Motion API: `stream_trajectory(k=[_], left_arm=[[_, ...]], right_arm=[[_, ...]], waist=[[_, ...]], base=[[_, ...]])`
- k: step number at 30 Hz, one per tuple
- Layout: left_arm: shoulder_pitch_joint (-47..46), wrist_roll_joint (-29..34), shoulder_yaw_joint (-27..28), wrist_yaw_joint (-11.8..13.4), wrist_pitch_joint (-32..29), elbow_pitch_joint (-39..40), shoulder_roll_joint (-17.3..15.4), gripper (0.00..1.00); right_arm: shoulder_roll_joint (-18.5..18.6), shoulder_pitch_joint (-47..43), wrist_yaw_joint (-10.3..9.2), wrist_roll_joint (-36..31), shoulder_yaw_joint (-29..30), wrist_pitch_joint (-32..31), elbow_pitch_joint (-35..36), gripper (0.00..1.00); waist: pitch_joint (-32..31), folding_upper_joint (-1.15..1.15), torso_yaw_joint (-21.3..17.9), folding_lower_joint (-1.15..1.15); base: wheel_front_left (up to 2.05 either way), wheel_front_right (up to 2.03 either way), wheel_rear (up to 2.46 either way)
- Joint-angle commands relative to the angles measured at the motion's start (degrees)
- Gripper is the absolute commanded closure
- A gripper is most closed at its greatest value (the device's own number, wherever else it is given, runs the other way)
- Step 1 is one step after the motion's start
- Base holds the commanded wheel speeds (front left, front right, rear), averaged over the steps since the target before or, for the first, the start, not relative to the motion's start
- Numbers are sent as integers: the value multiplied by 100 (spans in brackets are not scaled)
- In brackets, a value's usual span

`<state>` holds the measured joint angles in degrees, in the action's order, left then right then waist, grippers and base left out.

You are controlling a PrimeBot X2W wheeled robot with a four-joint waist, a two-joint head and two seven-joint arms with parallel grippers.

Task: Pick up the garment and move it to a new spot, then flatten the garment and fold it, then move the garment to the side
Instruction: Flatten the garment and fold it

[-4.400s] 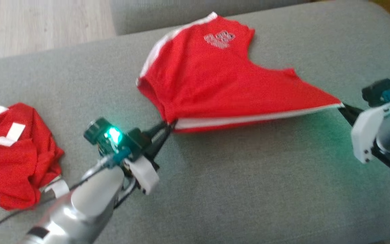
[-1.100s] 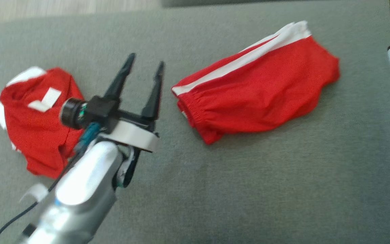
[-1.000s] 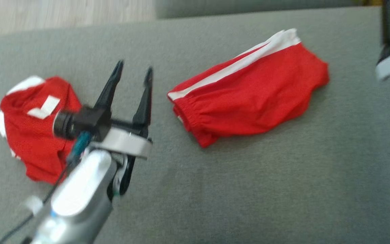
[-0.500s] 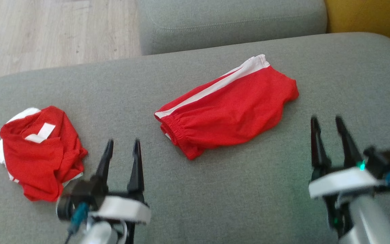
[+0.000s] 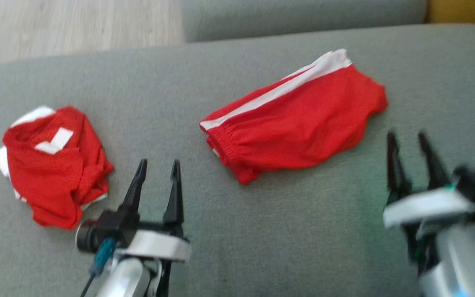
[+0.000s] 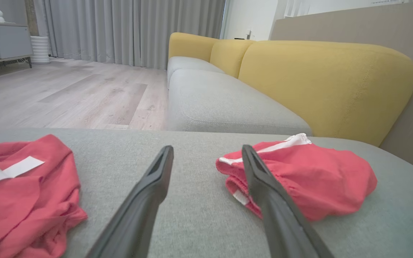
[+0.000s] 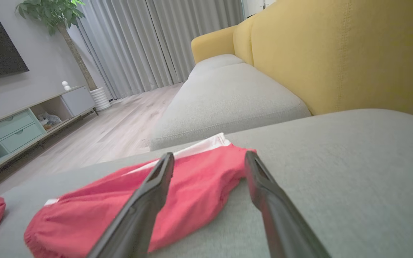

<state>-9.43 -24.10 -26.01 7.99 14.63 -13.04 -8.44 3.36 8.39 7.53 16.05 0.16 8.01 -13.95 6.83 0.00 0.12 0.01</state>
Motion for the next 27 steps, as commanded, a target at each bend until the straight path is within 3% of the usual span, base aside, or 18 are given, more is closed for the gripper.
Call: stream_trajectory(k=[1,6,14,21,27], left_arm=[[-318,56,223,-42,37,161,6,0],[-598,194,170,-173,37,86,146,0],[-993,369,-20,-308,37,-93,379,0],[-1117,384,35,-338,37,-89,465,0],[-1144,443,75,-354,37,-95,494,0]], right_arm=[[27,536,-4,15,-31,-99,237,0],[274,1510,-4,-208,500,-754,-153,0],[719,2763,-4,-692,1441,-1667,-1940,0],[1033,3237,-4,-948,1413,-1835,-3221,0],[1147,3448,-4,-720,882,-1889,-3857,0]], waist=[[295,0,172,-1],[763,0,442,-1],[1121,0,881,-1],[1261,0,1069,-1],[1332,0,1087,-1]], base=[[0,0,0],[0,0,0],[0,0,0],[0,0,0],[0,0,0]])
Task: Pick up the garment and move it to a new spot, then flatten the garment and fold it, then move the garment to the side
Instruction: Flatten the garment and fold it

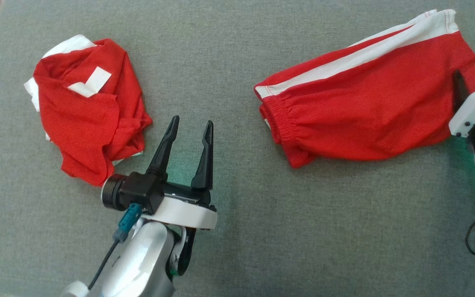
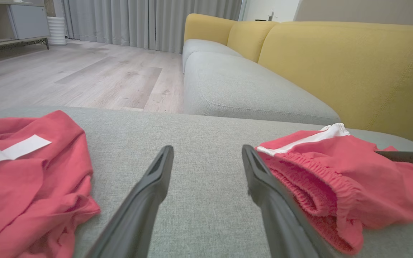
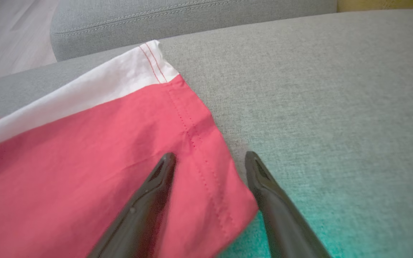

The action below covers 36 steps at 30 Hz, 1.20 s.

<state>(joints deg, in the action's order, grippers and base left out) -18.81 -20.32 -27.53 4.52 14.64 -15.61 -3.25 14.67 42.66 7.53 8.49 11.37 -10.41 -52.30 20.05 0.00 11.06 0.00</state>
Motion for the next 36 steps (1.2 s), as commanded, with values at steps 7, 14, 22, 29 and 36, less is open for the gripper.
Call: stream_trajectory(k=[7,14,22,29,36], left_arm=[[-244,117,265,-9,36,121,-7,0],[-148,162,353,-32,36,91,0,0],[51,195,428,-92,36,52,5,0],[250,205,501,-128,36,21,-7,0],[426,213,551,-146,36,1,-24,0]], right_arm=[[116,53,-4,382,-906,126,-252,100],[438,-22,-4,795,-1248,615,-311,100],[1039,-399,-4,943,-899,1113,-534,100],[1277,-650,-4,777,-139,1551,-873,100],[871,-647,-4,632,-49,1951,-801,100]], waist=[[-32,0,-90,0],[-301,0,-352,0],[-667,0,-632,0],[-926,0,-742,0],[-1146,0,-779,0]], base=[[0,0,0],[0,0,0],[0,0,0],[0,0,0],[0,0,0]])
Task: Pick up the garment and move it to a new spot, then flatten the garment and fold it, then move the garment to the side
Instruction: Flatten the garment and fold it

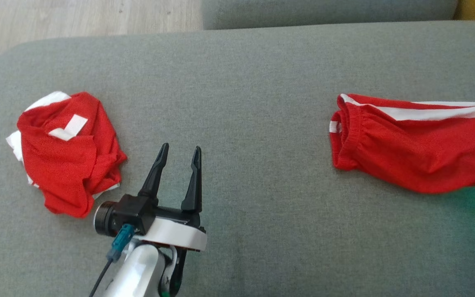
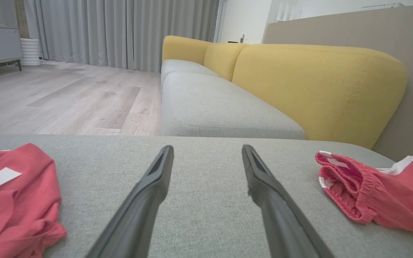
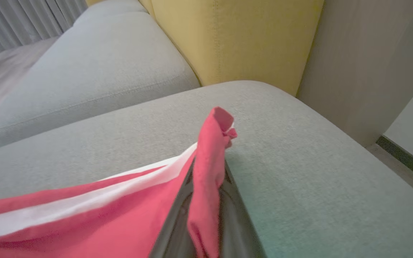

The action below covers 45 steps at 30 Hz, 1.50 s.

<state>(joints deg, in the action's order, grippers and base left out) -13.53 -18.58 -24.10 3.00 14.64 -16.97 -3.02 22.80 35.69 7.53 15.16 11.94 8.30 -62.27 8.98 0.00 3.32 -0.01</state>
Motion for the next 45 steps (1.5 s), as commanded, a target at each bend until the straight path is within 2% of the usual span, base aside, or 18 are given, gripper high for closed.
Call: stream_trajectory(k=[1,7,12,19,20,28,35,36,37,42,45], left_arm=[[-91,44,214,8,36,139,-53,0],[-22,31,252,17,36,123,-89,0],[69,12,233,28,31,121,-132,0],[178,-20,222,55,-9,180,-199,0],[206,-25,214,63,-31,204,-223,0],[271,-48,211,141,-120,256,-293,0],[303,-58,204,190,-138,299,-348,0],[304,-61,197,193,-140,302,-347,0],[303,-64,189,197,-141,305,-346,0],[297,-93,203,221,-129,319,-361,0],[300,-119,240,236,-106,342,-378,0]], right_arm=[[-11,59,-4,-28,-137,132,246,100],[-470,31,-4,81,-605,359,733,100],[-830,-126,-4,354,-1227,443,1275,100],[-1074,-426,-4,712,-2033,560,1875,100],[-1109,-533,-4,779,-2304,579,1960,100],[-1192,-819,-4,944,-3068,640,1922,100],[-1187,-932,-4,1106,-3856,581,1631,100],[-1182,-926,-4,1114,-4003,563,1589,74],[-1185,-919,-4,1140,-4122,565,1560,0],[-1187,-819,-4,1320,-4487,590,1531,0],[-1128,-726,-4,1509,-4294,638,1723,0]], waist=[[-72,0,-6,1],[-327,0,7,1],[-512,0,66,1],[-619,0,224,1],[-628,0,283,1],[-648,0,437,1],[-644,0,356,1],[-646,0,329,1],[-648,0,297,1],[-705,0,69,1],[-750,0,-122,1]], base=[[0,0,0],[0,0,0],[0,0,0],[0,0,0],[0,0,0],[0,0,0],[0,0,0],[0,0,0],[0,0,0],[0,0,0],[0,0,0]])
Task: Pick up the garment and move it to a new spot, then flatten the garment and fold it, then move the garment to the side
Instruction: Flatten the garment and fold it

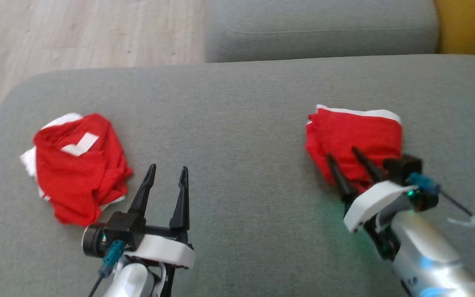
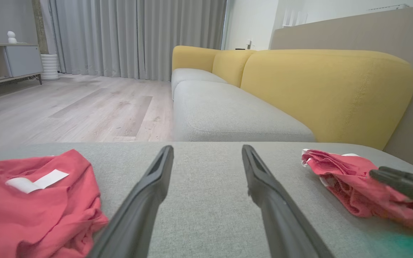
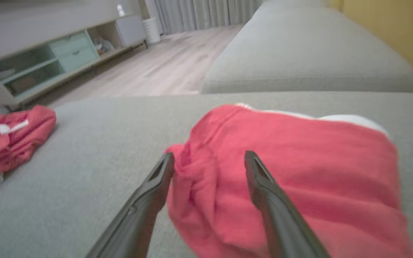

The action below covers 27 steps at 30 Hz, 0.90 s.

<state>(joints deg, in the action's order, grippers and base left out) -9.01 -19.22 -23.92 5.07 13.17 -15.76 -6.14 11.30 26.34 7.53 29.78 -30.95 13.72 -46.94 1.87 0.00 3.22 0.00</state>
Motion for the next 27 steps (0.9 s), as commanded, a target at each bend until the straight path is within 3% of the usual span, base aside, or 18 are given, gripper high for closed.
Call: stream_trajectory(k=[1,3,7,13,21,27], left_arm=[[-154,-63,236,33,52,236,-69,0],[-171,-20,206,6,67,259,-98,0],[-187,42,297,86,147,411,-69,0],[-164,58,352,97,173,436,-5,0],[-26,101,541,17,181,530,118,0],[76,206,643,-103,182,521,198,0]], right_arm=[[63,230,-4,84,92,107,292,0],[111,238,-4,108,205,115,407,0],[401,107,-4,-265,1203,125,1243,0],[282,-455,-4,-968,2226,127,2079,0],[-615,-1663,-4,-2119,3431,127,3377,0],[-831,-2151,-4,-2419,3534,128,3789,0]], waist=[[-53,0,-178,0],[-66,0,-241,0],[-120,0,-530,0],[-155,0,-718,0],[-97,0,-851,0],[4,0,-875,0]], base=[[0,0,0],[0,0,0],[0,0,0],[0,0,0],[0,0,0],[0,0,0]])
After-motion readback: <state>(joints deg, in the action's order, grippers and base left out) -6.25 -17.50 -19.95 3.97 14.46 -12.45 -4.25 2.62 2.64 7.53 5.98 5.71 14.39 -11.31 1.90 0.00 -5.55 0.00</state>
